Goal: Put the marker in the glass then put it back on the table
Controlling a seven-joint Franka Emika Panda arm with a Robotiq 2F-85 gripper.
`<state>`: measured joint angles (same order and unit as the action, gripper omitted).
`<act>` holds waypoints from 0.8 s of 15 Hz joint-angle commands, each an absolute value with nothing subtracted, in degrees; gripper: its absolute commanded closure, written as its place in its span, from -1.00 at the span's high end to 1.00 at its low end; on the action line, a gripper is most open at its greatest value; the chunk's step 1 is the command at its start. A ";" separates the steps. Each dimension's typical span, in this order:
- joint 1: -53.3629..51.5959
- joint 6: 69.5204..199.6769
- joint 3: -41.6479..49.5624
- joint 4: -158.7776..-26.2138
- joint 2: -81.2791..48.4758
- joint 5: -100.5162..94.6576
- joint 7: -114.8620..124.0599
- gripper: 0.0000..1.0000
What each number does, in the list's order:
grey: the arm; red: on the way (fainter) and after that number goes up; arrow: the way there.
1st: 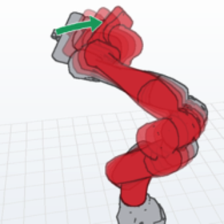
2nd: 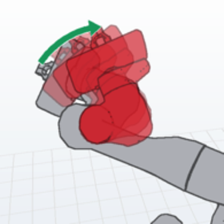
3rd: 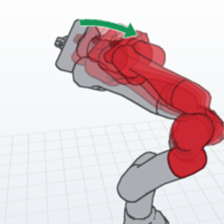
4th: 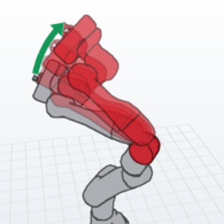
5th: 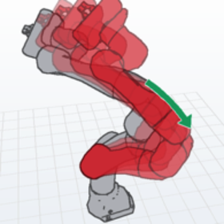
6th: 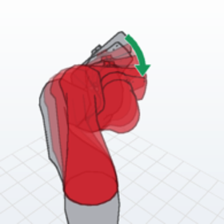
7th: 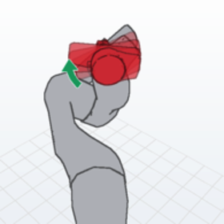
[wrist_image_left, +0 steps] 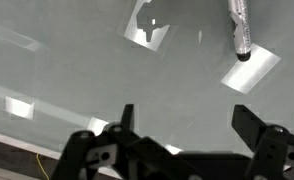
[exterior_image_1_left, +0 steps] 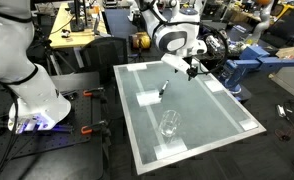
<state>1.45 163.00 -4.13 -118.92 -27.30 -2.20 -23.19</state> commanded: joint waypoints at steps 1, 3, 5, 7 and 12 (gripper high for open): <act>-1.04 166.04 -1.39 -124.59 -21.90 -7.01 -16.87 1.00; -1.78 166.79 -0.43 -126.35 -20.12 -9.34 -14.86 1.00; -2.57 167.82 0.52 -128.16 -18.41 -11.42 -13.07 1.00; -3.20 169.36 1.32 -129.95 -16.86 -13.34 -11.69 1.00; -1.49 168.47 -0.64 -128.34 -18.48 -12.19 -13.74 1.00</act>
<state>-1.96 168.63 -0.22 -128.39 -18.54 -11.95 -13.84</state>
